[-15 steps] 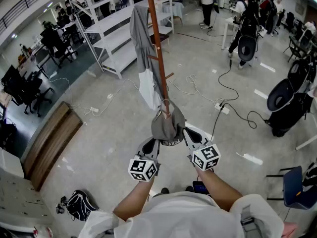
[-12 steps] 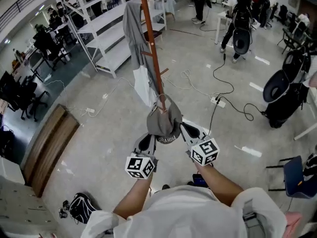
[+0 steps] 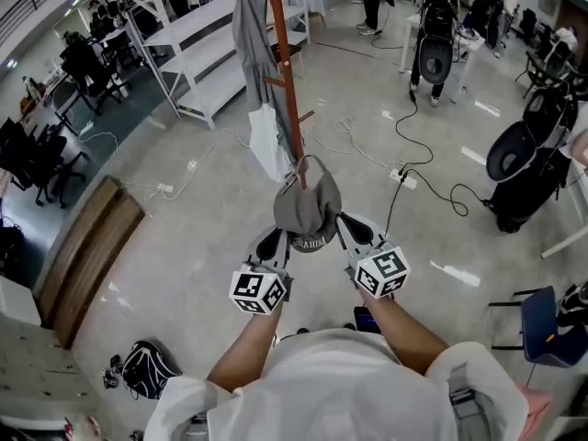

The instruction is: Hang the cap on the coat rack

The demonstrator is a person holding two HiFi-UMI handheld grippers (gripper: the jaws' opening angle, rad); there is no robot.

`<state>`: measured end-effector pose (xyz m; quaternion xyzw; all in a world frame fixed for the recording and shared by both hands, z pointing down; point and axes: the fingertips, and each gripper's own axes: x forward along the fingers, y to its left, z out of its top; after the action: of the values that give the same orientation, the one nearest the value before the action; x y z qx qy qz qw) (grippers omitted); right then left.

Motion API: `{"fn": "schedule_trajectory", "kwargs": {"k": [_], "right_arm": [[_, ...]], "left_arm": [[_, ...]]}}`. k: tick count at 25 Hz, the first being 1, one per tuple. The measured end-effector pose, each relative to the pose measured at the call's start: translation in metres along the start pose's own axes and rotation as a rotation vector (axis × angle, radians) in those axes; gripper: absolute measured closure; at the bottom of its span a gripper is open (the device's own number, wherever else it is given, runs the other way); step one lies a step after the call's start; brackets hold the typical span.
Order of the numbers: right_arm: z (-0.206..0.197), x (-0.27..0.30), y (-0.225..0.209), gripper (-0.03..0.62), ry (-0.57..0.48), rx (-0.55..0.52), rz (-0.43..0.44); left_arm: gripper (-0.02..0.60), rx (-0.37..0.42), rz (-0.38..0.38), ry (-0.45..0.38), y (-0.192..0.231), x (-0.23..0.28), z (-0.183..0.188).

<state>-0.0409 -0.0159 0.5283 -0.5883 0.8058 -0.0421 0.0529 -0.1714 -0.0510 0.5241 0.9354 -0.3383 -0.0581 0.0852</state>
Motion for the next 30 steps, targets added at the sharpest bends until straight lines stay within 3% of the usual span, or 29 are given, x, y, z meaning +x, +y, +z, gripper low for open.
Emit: {"fn": "schedule_trajectory", "kwargs": {"k": [12,30], "right_arm": [[-0.011,-0.013,0.007,0.566,-0.023,0.041,0.058],[-0.016,-0.049,-0.023,0.566,-0.045,0.142,0.099]], "left_arm": [[0.565,-0.028,0.011,-0.009,-0.008,-0.014,-0.015],[0.565,-0.025,0.040,0.022,-0.050,-0.002,-0.034]]}}
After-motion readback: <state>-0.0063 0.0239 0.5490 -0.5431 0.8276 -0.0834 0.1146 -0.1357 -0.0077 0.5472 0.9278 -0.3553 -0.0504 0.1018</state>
